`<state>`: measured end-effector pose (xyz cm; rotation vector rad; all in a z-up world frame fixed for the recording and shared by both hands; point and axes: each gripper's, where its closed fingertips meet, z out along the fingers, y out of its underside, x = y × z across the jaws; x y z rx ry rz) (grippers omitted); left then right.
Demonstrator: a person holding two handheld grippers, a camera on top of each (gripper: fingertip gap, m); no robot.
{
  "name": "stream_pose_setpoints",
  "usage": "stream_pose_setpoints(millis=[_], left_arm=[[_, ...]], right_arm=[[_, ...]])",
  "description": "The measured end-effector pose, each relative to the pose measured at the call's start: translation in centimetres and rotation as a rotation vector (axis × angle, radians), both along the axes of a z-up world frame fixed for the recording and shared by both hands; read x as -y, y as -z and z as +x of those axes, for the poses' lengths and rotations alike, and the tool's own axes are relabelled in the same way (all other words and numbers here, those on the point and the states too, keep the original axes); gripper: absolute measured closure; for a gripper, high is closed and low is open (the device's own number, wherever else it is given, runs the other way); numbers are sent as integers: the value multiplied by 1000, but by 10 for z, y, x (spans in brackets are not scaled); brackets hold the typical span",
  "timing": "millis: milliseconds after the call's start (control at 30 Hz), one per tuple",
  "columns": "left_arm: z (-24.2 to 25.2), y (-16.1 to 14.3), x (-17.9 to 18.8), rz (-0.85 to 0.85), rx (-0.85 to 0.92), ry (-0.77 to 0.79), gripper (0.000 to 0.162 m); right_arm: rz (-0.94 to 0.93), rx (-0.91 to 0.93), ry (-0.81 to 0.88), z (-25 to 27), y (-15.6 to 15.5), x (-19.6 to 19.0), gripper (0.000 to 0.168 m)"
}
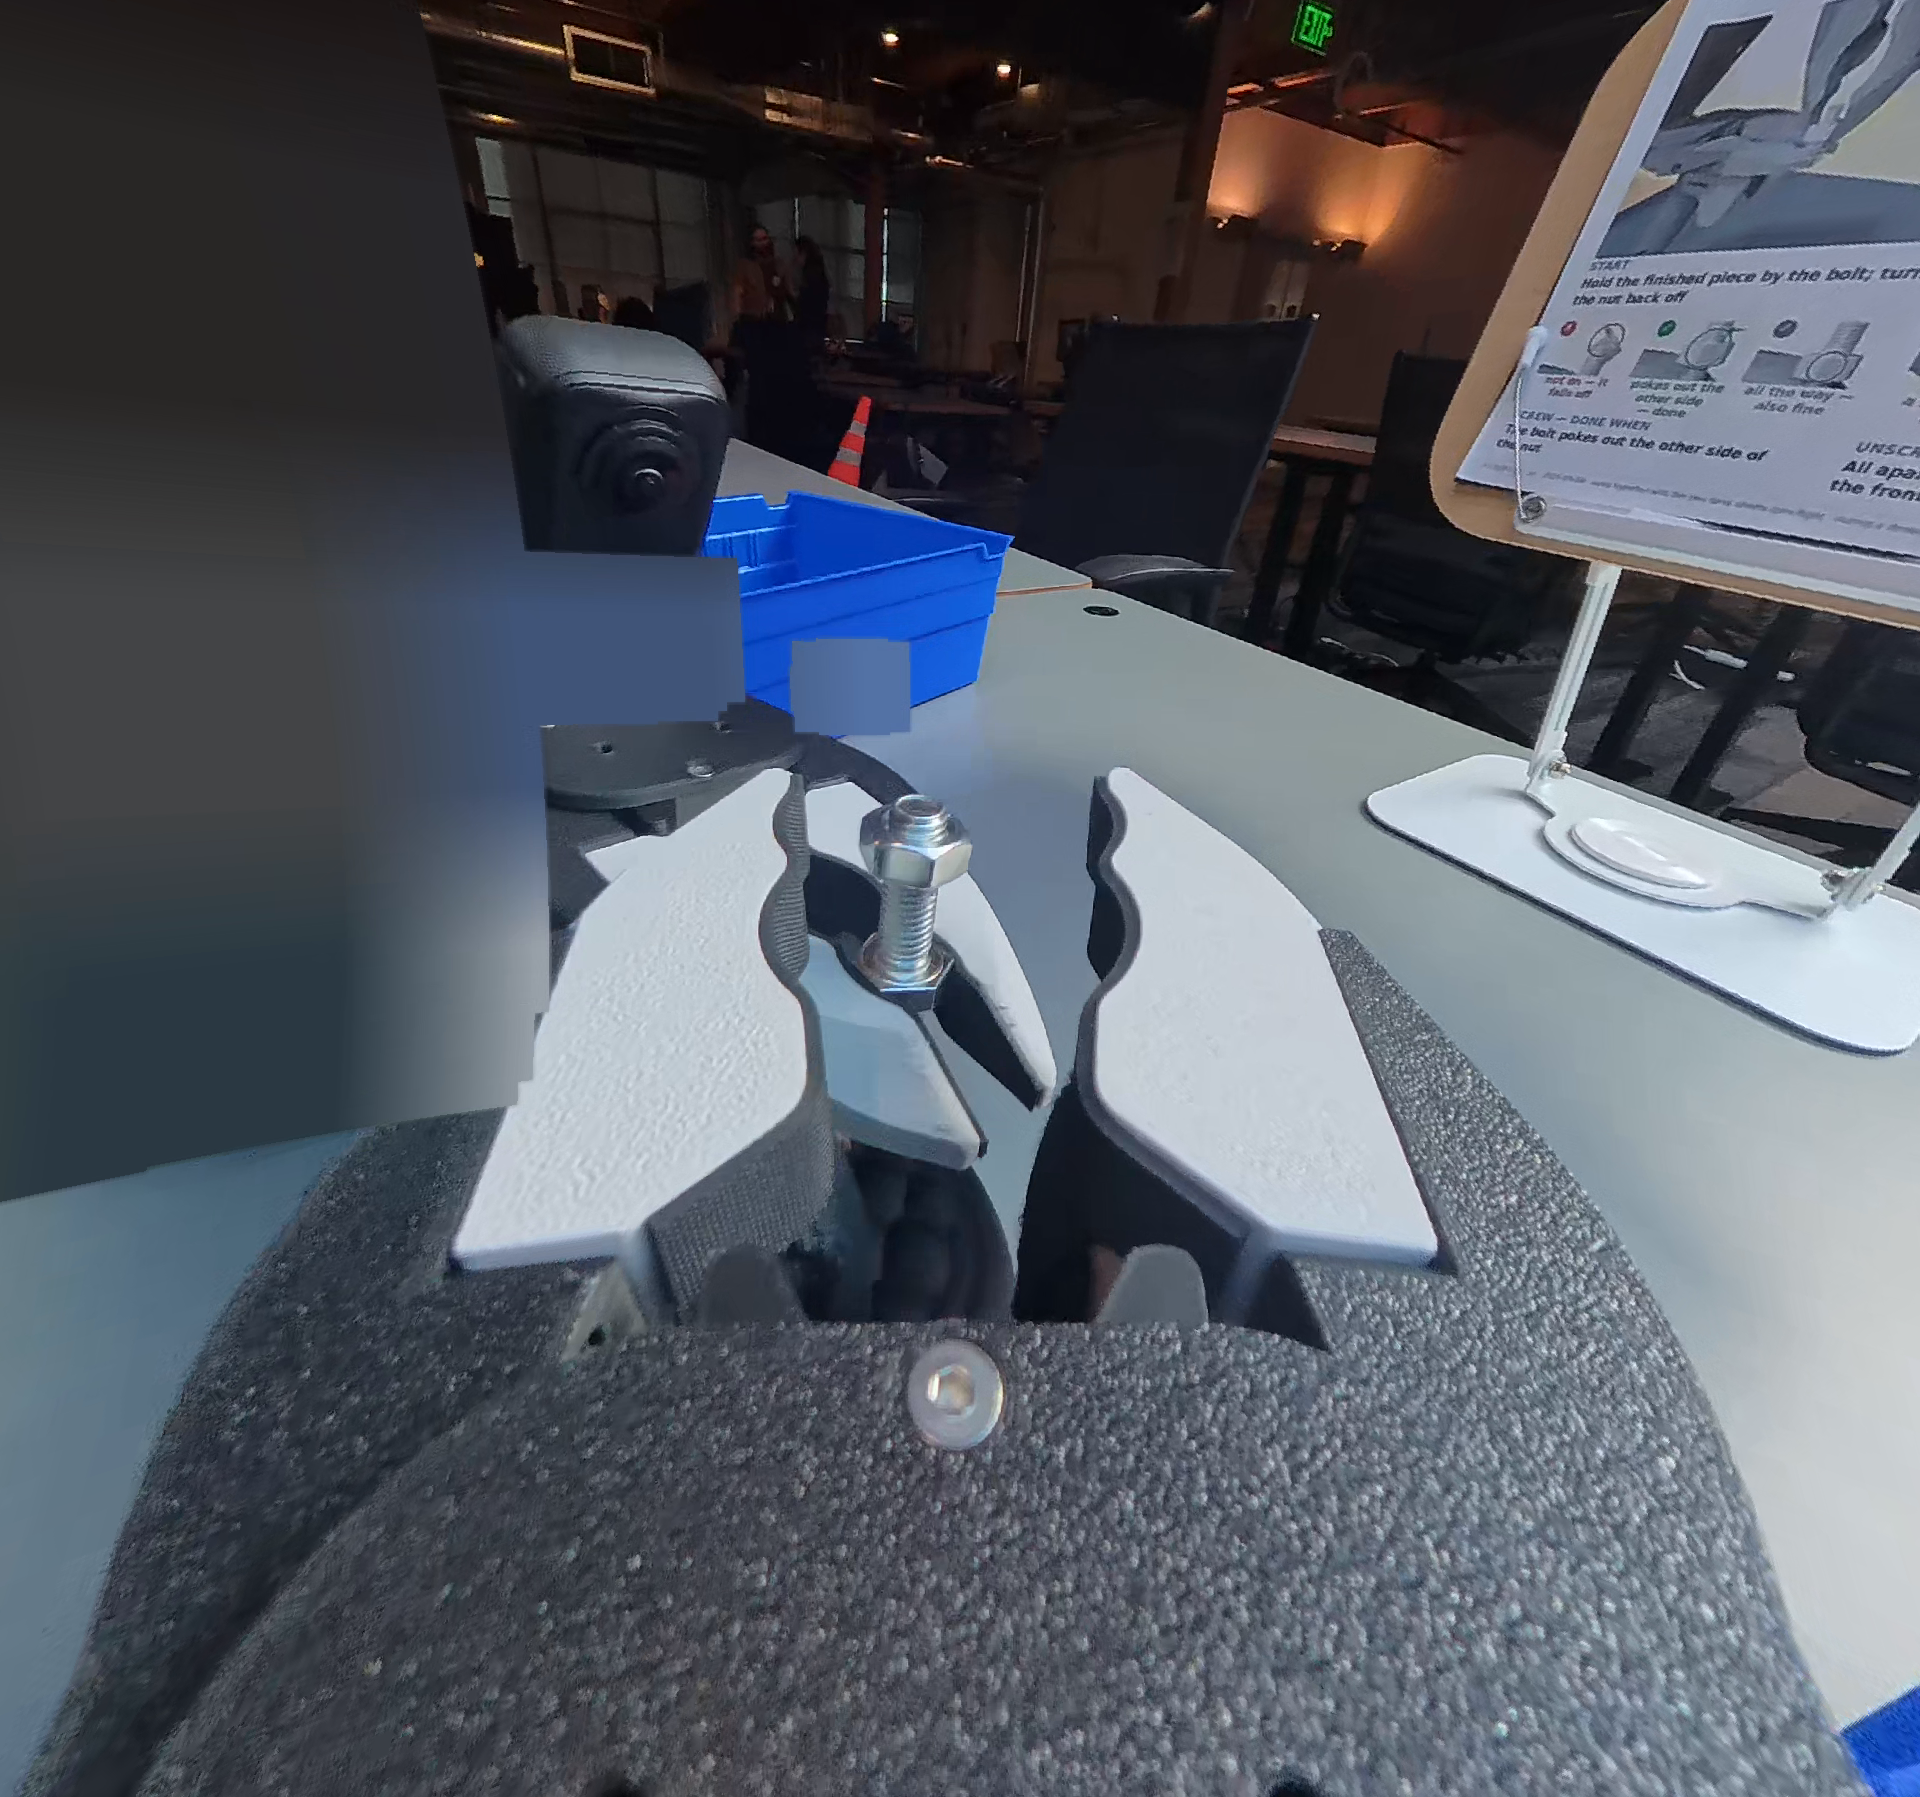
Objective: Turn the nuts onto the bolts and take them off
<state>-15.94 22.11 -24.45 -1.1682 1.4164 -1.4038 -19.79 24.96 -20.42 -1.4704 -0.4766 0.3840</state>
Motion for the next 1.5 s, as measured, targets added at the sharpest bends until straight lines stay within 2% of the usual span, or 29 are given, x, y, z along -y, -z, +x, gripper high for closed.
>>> stream_pose_setpoints(millis=[167,500,633,700,767,867,1000,1100,1300,1500], left_arm=[[0,0,0,7,-2,-2,149],[1,0,0,0,-1,-1,149],[1,0,-1,-5,-1,-3,149],[0,-1,-1,-11,3,-4,149],[0,-2,-1,-13,5,-4,149],[0,-1,-1,-9,3,-3,149],[0,-1,-1,-11,3,-2,149],[1,-1,-1,-6,1,-2,149],[1,0,0,3,-1,-3,149],[1,0,0,-1,0,-1,149]], right_arm=[[-23,18,47,0,4,-12,122],[-10,21,42,11,3,8,130],[-8,35,28,13,3,15,141],[-5,47,36,17,3,17,156],[1,54,62,24,2,17,161],[3,30,70,30,1,18,158],[4,-19,19,19,-2,16,130],[-7,-12,2,8,1,8,119],[-16,16,27,-1,3,-8,118],[0,24,43,6,2,-2,127]])
